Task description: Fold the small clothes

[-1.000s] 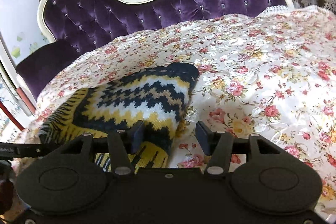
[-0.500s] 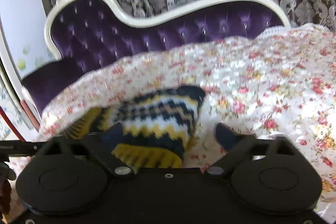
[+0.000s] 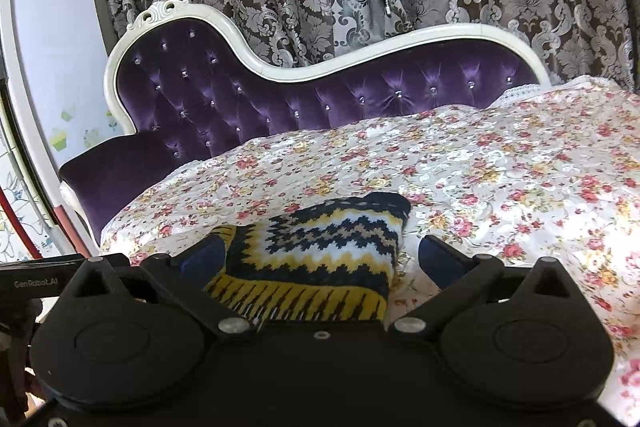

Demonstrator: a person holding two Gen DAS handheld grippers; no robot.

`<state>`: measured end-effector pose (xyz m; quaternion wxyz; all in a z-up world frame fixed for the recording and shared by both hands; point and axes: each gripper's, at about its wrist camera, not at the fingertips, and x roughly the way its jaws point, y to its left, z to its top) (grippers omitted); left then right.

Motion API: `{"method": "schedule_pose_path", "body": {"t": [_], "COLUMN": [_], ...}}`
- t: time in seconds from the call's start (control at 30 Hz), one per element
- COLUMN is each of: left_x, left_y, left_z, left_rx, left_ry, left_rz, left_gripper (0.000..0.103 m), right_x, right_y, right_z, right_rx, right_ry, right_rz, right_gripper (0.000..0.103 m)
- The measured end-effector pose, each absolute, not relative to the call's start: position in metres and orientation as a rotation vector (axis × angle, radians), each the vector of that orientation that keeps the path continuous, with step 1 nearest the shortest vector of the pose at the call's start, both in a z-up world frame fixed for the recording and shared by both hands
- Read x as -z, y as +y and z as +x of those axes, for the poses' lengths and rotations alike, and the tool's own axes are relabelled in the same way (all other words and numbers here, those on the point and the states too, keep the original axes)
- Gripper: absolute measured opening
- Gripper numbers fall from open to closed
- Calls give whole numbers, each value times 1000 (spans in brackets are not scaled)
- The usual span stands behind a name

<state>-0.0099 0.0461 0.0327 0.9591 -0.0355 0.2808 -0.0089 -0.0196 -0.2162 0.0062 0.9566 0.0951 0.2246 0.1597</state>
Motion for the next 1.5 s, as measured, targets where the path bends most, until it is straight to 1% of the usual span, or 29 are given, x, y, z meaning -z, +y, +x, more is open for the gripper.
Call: {"method": "schedule_pose_path", "body": {"t": [0.37, 0.73, 0.87, 1.1, 1.5], "left_x": [-30, -28, -30, -26, -21], "left_y": [19, -3, -6, -5, -4], "left_z": [-31, -49, -51, -48, -51], "left_rx": [64, -9, -23, -93, -87], "left_ry": [587, 614, 624, 703, 750], "left_rz": [-34, 49, 36, 27, -9], "left_gripper": [103, 102, 102, 102, 102], "right_x": [-6, 1, 1, -2, 7], "right_y": [-214, -216, -214, -206, -207], "right_z": [-54, -78, -81, -89, -85], "right_rx": [-304, -231, -234, -210, -232], "right_ry": [483, 507, 512, 486, 570], "right_rz": [141, 76, 74, 31, 59], "right_gripper": [103, 103, 103, 103, 103]}}
